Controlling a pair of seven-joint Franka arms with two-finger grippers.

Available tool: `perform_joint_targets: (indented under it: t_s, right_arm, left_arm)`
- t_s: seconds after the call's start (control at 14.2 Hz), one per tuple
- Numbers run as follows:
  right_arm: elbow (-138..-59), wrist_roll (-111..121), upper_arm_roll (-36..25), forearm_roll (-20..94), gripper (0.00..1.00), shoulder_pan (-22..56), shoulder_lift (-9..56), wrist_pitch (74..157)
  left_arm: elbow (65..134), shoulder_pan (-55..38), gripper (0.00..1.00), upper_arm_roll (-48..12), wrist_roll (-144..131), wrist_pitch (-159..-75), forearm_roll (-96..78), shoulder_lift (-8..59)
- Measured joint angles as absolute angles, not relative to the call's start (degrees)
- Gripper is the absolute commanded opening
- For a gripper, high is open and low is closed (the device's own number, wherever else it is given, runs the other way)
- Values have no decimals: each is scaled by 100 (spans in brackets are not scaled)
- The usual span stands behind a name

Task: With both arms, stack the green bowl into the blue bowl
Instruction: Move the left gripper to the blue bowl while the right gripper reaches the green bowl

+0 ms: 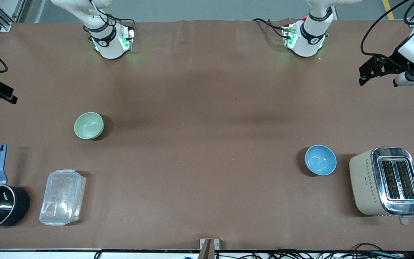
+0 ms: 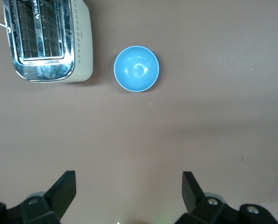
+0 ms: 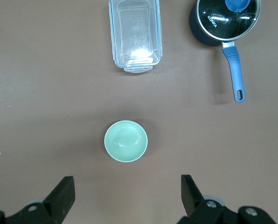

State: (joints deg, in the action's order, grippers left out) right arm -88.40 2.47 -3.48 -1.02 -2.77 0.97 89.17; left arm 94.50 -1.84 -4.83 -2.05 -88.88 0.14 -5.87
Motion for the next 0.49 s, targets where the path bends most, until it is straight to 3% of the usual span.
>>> perform_joint_targets:
  t_s: [0.49]
  right_arm:
    - [-8891, 248, -348, -82, 100, -278, 97, 8919]
  left_arm:
    - [9465, -135, 100, -476, -213, -8935, 0, -212]
